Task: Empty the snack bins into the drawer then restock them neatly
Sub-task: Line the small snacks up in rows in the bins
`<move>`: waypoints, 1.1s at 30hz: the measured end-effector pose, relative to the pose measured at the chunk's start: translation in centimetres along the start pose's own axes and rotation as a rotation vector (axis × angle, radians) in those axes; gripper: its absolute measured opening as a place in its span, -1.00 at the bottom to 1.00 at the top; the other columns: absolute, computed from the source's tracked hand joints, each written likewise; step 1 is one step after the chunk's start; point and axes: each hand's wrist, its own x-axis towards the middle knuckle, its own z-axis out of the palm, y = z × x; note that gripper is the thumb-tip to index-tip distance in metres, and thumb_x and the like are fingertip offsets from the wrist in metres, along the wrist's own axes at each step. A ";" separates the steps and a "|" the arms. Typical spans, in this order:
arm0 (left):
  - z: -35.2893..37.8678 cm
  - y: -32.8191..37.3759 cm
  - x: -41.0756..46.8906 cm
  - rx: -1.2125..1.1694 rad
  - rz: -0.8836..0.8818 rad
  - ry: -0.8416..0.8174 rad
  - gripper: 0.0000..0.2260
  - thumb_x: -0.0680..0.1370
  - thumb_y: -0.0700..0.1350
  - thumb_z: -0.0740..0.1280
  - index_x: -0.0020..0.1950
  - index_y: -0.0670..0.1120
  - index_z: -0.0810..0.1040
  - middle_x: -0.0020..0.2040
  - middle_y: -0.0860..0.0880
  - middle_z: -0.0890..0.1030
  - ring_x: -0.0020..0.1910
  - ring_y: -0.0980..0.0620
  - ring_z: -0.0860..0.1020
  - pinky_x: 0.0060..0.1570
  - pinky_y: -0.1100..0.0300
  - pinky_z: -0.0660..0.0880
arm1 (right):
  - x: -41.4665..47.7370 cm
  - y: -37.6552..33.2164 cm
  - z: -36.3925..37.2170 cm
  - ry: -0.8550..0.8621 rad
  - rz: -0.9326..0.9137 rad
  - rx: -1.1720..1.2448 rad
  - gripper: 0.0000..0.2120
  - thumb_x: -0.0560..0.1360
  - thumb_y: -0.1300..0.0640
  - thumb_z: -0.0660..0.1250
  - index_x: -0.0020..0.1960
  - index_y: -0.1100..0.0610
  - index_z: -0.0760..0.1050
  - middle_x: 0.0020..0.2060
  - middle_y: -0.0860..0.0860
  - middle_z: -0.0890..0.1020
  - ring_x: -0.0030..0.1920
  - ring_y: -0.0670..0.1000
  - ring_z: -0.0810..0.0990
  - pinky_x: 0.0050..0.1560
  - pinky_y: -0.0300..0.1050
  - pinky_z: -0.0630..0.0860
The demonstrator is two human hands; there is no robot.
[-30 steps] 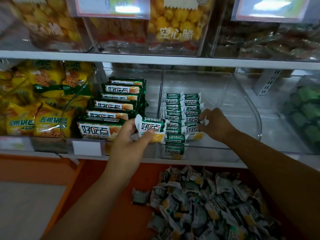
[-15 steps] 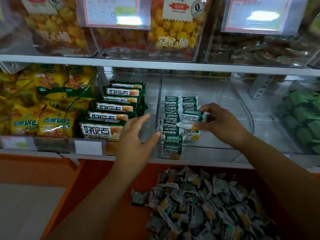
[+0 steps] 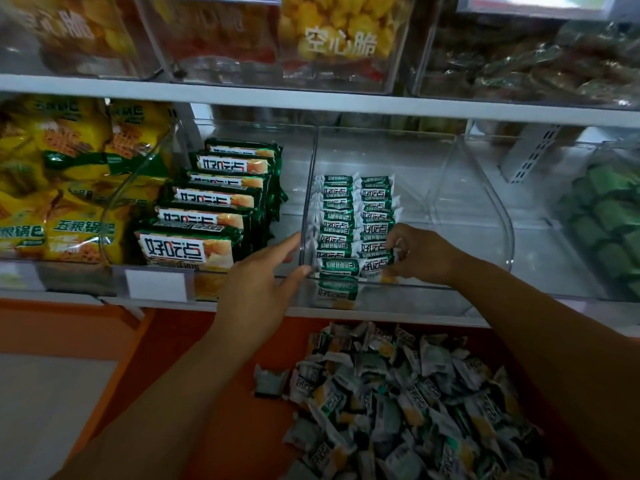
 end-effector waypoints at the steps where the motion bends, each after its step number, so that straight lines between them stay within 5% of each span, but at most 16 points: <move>1: 0.1 -0.1 0.0 0.016 0.000 -0.002 -0.52 0.58 0.01 0.33 0.49 0.10 0.33 0.37 0.04 0.51 0.32 0.07 0.47 0.27 0.14 0.43 | 0.0 0.1 0.0 -0.015 0.011 -0.016 -0.61 0.39 0.06 0.53 0.08 0.06 0.40 -0.10 0.08 0.57 -0.19 -0.01 0.51 -0.10 -0.13 0.47; 3: 0.2 0.0 -0.2 0.051 -0.003 0.017 -0.52 0.58 0.00 0.32 0.49 0.06 0.34 0.39 0.00 0.49 0.36 0.02 0.43 0.28 0.15 0.38 | -0.4 -0.1 -0.3 -0.021 0.025 -0.080 -0.57 0.40 0.02 0.52 0.16 0.06 0.40 -0.02 0.09 0.55 -0.07 0.02 0.53 -0.08 -0.15 0.44; 5: 0.1 0.4 -0.8 0.109 0.031 0.096 -0.55 0.59 -0.01 0.33 0.48 0.01 0.38 0.36 -0.04 0.50 0.35 0.00 0.38 0.26 0.23 0.28 | -1.8 -0.7 -0.9 0.147 -0.042 -0.079 -0.57 0.42 -0.01 0.49 0.20 0.05 0.42 0.00 0.05 0.52 0.00 0.02 0.54 0.02 -0.11 0.49; 9: 0.6 2.4 -3.5 0.169 0.268 0.179 -0.66 0.58 0.01 0.26 0.32 -0.07 0.52 0.17 -0.02 0.55 0.18 0.05 0.42 0.17 0.36 0.23 | -9.9 -3.0 -1.2 0.556 -0.292 0.276 -0.87 0.51 0.09 0.39 0.02 -0.01 0.48 -0.22 -0.09 0.57 -0.20 -0.13 0.57 -0.20 -0.30 0.52; 12: 3.3 2.7 -5.9 0.104 0.245 -0.146 -0.68 0.58 0.05 0.29 0.31 0.01 0.53 0.20 0.09 0.52 0.18 0.15 0.44 0.09 0.34 0.33 | -14.5 -0.5 1.4 0.361 -0.290 0.350 -0.88 0.53 0.14 0.35 0.01 -0.05 0.49 -0.21 -0.09 0.59 -0.22 -0.11 0.59 -0.24 -0.31 0.52; 15: 7.9 0.8 -7.4 0.118 0.092 -0.533 -0.66 0.61 -0.02 0.32 0.38 0.05 0.46 0.32 0.09 0.45 0.26 0.11 0.43 0.12 0.30 0.38 | -14.6 7.7 6.5 -0.052 -0.003 0.200 -0.79 0.55 0.06 0.34 0.08 -0.23 0.43 -0.02 -0.15 0.57 -0.04 -0.14 0.57 0.02 -0.23 0.53; 18: 13.2 -1.3 -8.1 0.183 -0.035 -0.774 -0.62 0.62 0.00 0.30 0.43 0.04 0.40 0.45 0.04 0.37 0.33 0.06 0.42 0.23 0.20 0.41 | -14.4 15.4 11.0 -0.314 0.255 0.125 -0.68 0.55 0.06 0.35 0.27 -0.10 0.43 0.20 -0.06 0.52 0.17 0.00 0.54 0.19 -0.02 0.49; 19: 14.9 -1.9 -8.4 0.194 -0.071 -0.811 -0.61 0.62 0.01 0.30 0.44 0.04 0.39 0.46 0.03 0.37 0.31 0.03 0.44 0.25 0.14 0.43 | -14.3 16.9 12.1 -0.374 0.290 0.087 -0.58 0.54 0.07 0.36 0.37 -0.03 0.39 0.28 -0.01 0.48 0.17 0.01 0.54 0.14 -0.09 0.50; 22: 20.0 -3.0 -9.9 0.176 -0.177 -0.945 -0.56 0.60 0.04 0.31 0.47 -0.01 0.36 0.44 -0.04 0.40 0.28 -0.03 0.48 0.23 0.06 0.47 | -14.5 19.1 15.0 -0.529 0.340 0.070 -0.29 0.50 0.07 0.42 0.54 0.04 0.14 0.35 0.05 0.42 -0.23 -0.20 0.45 -0.26 -0.40 0.34; 25: 24.2 -3.7 -11.8 0.243 -0.175 -1.114 -0.37 0.55 0.21 0.32 0.52 -0.05 0.28 0.45 -0.09 0.35 0.34 -0.10 0.41 0.29 -0.01 0.42 | -14.3 20.5 17.4 -0.562 0.375 0.106 -0.03 0.41 0.08 0.52 0.58 0.02 -0.06 0.45 0.06 0.31 0.05 0.07 0.59 -0.05 -0.19 0.47; 28: 26.4 -4.3 -12.6 0.399 -0.059 -1.232 -0.23 0.46 0.37 0.30 0.51 -0.06 0.29 0.40 -0.14 0.35 0.33 -0.16 0.34 0.27 -0.02 0.38 | -13.9 21.4 18.9 -0.514 0.337 0.003 0.12 0.31 -0.12 0.56 0.57 -0.10 -0.16 0.51 0.13 0.13 0.36 0.25 0.36 0.25 0.14 0.44; 33: 27.3 -4.1 -12.9 0.422 -0.026 -1.204 -0.45 0.46 0.31 0.36 0.20 -0.10 0.50 0.20 -0.15 0.43 0.18 -0.15 0.37 0.10 0.04 0.35 | -13.6 21.3 19.3 -0.460 0.379 0.015 0.05 0.31 -0.12 0.57 0.57 -0.08 -0.03 0.47 0.16 0.17 0.38 0.23 0.34 0.29 0.15 0.44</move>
